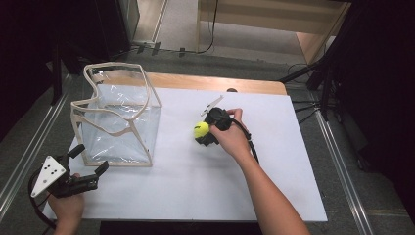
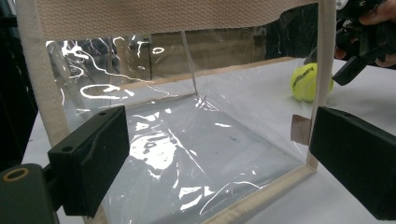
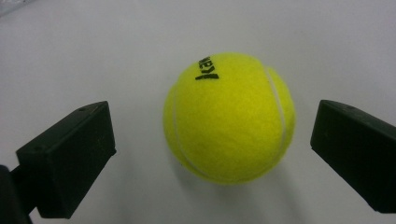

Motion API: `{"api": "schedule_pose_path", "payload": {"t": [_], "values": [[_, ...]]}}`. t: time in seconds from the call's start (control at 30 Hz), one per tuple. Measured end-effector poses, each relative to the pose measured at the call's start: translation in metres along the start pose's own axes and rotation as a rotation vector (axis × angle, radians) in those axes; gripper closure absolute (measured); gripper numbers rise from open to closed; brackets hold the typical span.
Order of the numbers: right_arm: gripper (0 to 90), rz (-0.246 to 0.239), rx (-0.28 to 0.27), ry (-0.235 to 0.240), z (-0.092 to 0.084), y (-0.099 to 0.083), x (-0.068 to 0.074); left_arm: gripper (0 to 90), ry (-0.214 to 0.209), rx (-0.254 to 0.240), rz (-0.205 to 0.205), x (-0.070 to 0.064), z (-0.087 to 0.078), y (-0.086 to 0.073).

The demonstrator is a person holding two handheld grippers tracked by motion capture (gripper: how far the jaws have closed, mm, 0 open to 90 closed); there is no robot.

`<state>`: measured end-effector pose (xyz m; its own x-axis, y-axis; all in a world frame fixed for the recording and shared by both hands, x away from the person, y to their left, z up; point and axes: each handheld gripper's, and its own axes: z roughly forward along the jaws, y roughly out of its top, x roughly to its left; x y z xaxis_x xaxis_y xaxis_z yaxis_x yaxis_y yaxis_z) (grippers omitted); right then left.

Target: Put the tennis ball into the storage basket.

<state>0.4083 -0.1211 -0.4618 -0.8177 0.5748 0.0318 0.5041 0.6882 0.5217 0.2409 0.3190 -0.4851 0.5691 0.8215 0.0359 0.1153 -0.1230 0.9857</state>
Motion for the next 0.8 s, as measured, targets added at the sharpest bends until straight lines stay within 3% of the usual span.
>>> {"api": "schedule_pose_path", "payload": {"t": [0.07,0.13,0.8], "values": [[0.0,0.006,0.005,0.0,0.003,0.0,0.0,5.3,0.0,0.001,0.001,0.0,0.0,0.0],[5.9,0.001,0.008,-0.006,0.004,0.0,-0.001,5.3,0.0,0.0,0.0,0.0,0.0,0.0],[6.4,-0.004,0.047,-0.034,0.022,0.003,-0.001,5.4,0.0,-0.001,0.0,0.0,0.0,0.0]]}}
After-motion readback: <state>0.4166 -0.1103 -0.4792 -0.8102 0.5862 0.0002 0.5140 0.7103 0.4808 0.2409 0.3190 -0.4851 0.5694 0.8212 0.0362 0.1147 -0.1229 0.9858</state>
